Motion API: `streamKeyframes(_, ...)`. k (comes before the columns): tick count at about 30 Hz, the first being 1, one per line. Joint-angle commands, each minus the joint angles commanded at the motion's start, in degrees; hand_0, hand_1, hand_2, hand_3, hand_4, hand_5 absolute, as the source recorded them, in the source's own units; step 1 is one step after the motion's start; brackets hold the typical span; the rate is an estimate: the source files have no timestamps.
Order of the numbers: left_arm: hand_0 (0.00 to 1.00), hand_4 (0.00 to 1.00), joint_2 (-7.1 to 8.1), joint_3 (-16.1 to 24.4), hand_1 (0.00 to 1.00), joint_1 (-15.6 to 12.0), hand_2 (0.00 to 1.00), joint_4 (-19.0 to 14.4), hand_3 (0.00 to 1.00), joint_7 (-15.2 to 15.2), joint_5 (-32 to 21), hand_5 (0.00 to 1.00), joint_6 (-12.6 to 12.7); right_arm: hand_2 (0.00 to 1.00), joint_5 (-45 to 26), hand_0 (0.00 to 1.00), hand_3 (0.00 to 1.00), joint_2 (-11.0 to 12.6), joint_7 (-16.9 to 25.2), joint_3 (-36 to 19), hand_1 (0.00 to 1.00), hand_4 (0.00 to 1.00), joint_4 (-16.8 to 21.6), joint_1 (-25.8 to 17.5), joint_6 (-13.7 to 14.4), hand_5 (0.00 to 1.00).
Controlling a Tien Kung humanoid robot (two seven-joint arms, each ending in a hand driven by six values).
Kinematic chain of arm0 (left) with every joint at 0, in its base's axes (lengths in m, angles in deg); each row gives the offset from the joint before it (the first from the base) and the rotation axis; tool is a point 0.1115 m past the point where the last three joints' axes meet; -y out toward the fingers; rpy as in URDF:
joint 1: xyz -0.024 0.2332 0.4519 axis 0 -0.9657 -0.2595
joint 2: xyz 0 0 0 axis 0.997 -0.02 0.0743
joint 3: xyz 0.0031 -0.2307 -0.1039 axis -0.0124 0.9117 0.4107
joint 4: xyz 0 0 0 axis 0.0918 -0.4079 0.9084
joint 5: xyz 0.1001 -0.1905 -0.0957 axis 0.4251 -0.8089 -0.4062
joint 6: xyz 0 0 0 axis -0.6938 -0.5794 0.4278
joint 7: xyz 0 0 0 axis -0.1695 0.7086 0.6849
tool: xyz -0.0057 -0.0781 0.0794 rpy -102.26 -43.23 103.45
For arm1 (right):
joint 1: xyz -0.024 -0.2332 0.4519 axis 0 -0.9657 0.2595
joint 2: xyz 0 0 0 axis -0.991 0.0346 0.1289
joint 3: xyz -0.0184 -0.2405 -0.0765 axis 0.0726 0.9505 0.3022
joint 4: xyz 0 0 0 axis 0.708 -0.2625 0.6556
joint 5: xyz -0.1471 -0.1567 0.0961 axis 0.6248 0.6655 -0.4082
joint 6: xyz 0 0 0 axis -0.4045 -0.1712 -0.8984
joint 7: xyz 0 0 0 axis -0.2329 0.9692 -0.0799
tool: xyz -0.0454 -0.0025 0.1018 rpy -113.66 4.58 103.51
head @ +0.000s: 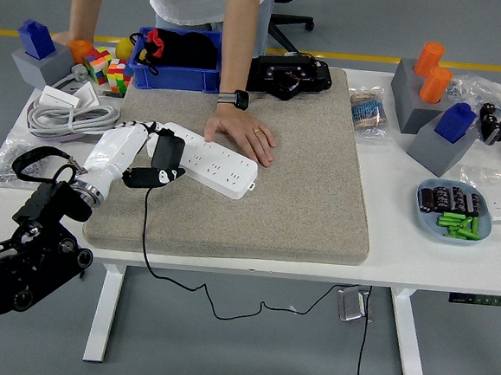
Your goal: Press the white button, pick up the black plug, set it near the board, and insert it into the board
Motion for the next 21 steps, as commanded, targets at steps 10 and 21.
streamKeyframes(10,0.833,0.885,-0.84,-1.8,0.841,0.4,0.735,1.6,0.685,0.6,-0.4,0.411,-0.6,0.621,-0.1,0.761,0.606,-0.1,0.0,0.2,0.639,0.655,0.0,-0.2,0.0,0.407)
streamKeyframes(21,0.830,0.884,-2.09,-2.1,0.842,1.7,0.736,3.8,0.684,1.5,-0.3,0.411,-1.3,0.621,-0.1,0.760,0.605,-0.1,0.0,0.0,0.639,0.655,0.0,-0.2,0.0,0.407)
